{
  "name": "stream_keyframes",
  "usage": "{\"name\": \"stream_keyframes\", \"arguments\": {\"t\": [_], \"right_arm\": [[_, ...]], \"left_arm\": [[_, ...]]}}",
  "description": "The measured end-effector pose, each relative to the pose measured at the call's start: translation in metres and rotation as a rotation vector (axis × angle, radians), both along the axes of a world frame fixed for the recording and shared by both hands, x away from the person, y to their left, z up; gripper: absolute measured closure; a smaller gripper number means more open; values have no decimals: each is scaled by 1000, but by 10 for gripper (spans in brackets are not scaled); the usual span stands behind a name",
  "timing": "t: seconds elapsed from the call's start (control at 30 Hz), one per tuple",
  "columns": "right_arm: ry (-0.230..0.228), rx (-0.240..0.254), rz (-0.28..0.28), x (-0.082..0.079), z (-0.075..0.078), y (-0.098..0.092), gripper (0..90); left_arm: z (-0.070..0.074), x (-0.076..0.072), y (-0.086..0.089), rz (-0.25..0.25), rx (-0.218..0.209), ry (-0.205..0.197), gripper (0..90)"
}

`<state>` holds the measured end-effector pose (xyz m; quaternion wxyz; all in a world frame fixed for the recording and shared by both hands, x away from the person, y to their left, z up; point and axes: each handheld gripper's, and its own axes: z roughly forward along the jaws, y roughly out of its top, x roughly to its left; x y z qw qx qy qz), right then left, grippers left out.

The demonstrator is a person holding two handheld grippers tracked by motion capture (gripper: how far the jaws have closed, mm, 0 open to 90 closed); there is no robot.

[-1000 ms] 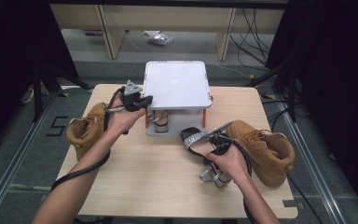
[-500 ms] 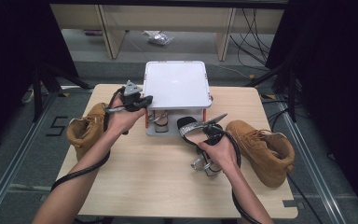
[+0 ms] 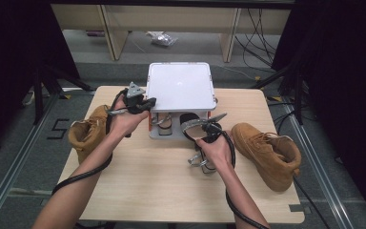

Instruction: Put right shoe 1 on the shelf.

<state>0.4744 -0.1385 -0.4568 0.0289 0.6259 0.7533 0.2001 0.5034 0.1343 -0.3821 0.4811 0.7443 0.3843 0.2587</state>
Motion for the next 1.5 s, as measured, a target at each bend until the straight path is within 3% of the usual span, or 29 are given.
{"name": "stream_keyframes", "arguments": {"t": [0.03, 0.1, 0.13, 0.2, 0.23, 0.3, 0.33, 0.37, 0.4, 0.47, 0.5, 0.6, 0.73, 0.77, 0.8, 1.0, 1.1, 1.13, 1.23, 1.5], "right_arm": [[-14, -12, 16, 2, -2, -1, 438], [6, -15, -18, 3, -2, 4, 438], [-10, -31, -9, 5, -5, 2, 438], [1, -19, -24, 5, -5, 5, 438], [-3, -40, -50, 6, -6, 7, 439], [15, -27, -74, 8, -8, 8, 438], [47, -6, -118, 8, -7, 11, 438], [19, -23, -86, 10, -9, 9, 438], [45, -5, -138, 9, -8, 13, 438], [16, -32, -113, 12, -11, 10, 438], [33, -24, -132, 12, -10, 12, 438], [3, -14, -120, 13, -11, 12, 438], [30, -37, -144, 16, -11, 18, 436], [25, -53, -120, 18, -12, 17, 436], [26, -60, -137, 19, -13, 19, 436], [37, -75, -117, 20, -15, 21, 424], [16, -108, -61, 19, -11, 21, 382], [4, -87, -68, 17, -8, 23, 334], [-52, -90, -33, 14, 4, 19, 286], [-82, -4, 14, -5, 22, 0, 358]], "left_arm": [[0, 0, 0, 0, 0, 0, 896], [0, 0, 0, 0, 1, -1, 896], [0, 0, 0, 1, 1, 0, 896], [0, 0, 0, 0, 2, -1, 896], [0, 0, 0, 0, 2, -1, 896], [0, 0, 0, -1, 2, 0, 896], [0, 0, 0, -1, 2, -1, 896], [0, 0, 0, 0, 2, 0, 896], [0, 0, 0, -1, 1, 0, 896], [0, 0, 0, -1, 1, -1, 896], [0, 0, 0, -1, 1, -1, 896], [0, 0, 0, -2, 3, -1, 896], [0, 0, 0, -4, 3, -2, 896], [0, 0, 0, -4, 1, -2, 896], [0, 0, 1, -5, 2, -3, 896], [0, 0, 1, -6, 3, -4, 896], [0, 0, 1, -5, 3, -4, 896], [0, 0, 1, -4, 2, -3, 896], [0, 0, 1, -4, 2, -5, 896], [-1, 0, 1, -2, -1, -4, 896]]}}
